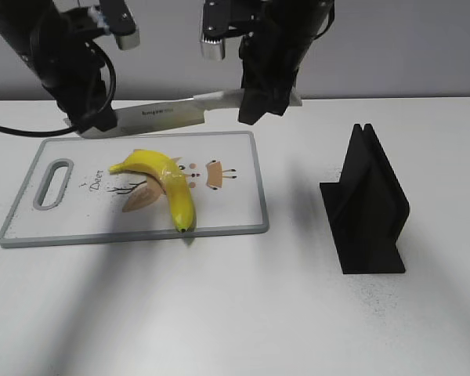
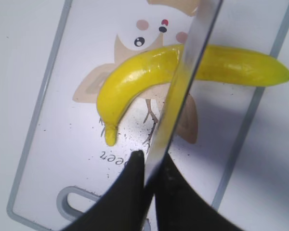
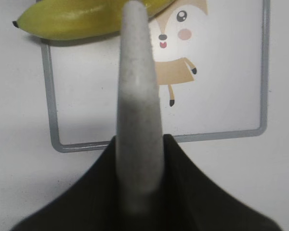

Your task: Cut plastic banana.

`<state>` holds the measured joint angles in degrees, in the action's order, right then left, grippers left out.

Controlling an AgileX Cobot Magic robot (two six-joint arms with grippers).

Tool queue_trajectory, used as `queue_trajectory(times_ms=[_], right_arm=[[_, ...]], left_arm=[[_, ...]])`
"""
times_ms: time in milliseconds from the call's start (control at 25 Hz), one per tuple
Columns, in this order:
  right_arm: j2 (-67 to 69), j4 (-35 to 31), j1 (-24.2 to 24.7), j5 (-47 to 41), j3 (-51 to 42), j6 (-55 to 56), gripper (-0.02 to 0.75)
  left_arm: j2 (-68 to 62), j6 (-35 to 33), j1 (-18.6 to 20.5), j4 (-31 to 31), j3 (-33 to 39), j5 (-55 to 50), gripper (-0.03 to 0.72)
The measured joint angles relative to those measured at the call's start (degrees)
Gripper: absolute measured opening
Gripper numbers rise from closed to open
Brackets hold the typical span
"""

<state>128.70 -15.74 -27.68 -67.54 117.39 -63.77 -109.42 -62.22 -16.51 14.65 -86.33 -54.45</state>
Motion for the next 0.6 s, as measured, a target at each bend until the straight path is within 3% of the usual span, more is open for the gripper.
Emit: queue_trajectory(times_ms=[320,600], right_arm=[[-5.17,-0.69,0.0,-1.24,0.0,0.46,0.193],[-6.31,-0.39,0.0,-1.34,0.0,0.73,0.193]], left_arm=[[1.93,-2.21,-0.07,-0.3,-9.74,-12.09,0.025],[1.93,-2.81,-0.4,-0.48,-11.66,-13.28,0.025]])
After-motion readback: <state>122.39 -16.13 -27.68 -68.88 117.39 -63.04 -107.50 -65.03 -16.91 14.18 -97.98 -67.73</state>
